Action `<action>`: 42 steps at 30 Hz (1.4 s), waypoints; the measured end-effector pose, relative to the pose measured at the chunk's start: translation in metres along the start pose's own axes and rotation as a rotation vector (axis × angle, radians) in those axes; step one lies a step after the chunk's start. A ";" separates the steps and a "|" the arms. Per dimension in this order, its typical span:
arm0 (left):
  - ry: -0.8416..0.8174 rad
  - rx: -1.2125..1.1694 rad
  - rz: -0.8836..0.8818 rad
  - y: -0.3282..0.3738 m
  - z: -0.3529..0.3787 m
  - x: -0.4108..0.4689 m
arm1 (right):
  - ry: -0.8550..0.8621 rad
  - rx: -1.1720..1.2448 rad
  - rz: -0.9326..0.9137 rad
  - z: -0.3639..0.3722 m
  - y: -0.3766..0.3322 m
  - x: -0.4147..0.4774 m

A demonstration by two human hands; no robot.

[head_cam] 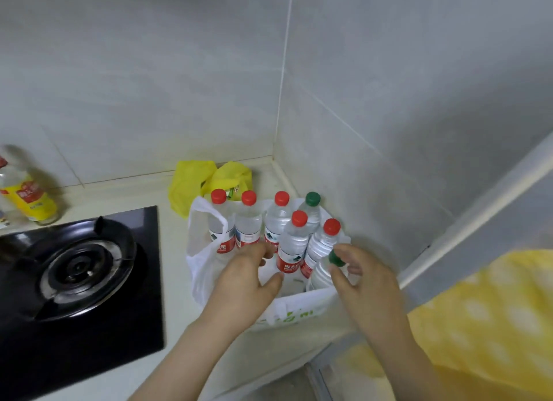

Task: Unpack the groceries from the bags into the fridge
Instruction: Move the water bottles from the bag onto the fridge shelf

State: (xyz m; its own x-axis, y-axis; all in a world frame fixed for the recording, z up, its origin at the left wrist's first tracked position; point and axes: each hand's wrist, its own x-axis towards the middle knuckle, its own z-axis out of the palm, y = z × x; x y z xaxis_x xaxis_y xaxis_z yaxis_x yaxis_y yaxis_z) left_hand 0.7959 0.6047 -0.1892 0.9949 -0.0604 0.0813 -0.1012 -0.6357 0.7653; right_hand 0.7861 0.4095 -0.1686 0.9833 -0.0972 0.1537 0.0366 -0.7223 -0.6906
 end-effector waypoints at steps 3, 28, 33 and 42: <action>-0.014 -0.025 0.009 -0.001 0.006 0.018 | 0.029 -0.051 -0.008 0.000 0.005 0.012; 0.068 0.184 0.155 -0.006 0.063 0.122 | -0.189 -0.164 0.029 0.018 0.040 0.058; 0.104 0.149 0.170 -0.013 0.049 0.104 | -0.228 -0.127 0.017 0.021 0.035 0.060; 0.172 0.131 0.121 -0.027 0.008 0.061 | -0.258 -0.082 -0.080 0.047 0.012 0.063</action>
State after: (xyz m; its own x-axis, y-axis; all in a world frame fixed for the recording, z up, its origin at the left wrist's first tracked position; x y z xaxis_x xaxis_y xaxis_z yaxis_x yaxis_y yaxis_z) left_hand 0.8594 0.6123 -0.2102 0.9589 -0.0168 0.2834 -0.2063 -0.7269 0.6550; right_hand 0.8569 0.4268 -0.2011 0.9911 0.1325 0.0131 0.1118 -0.7745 -0.6226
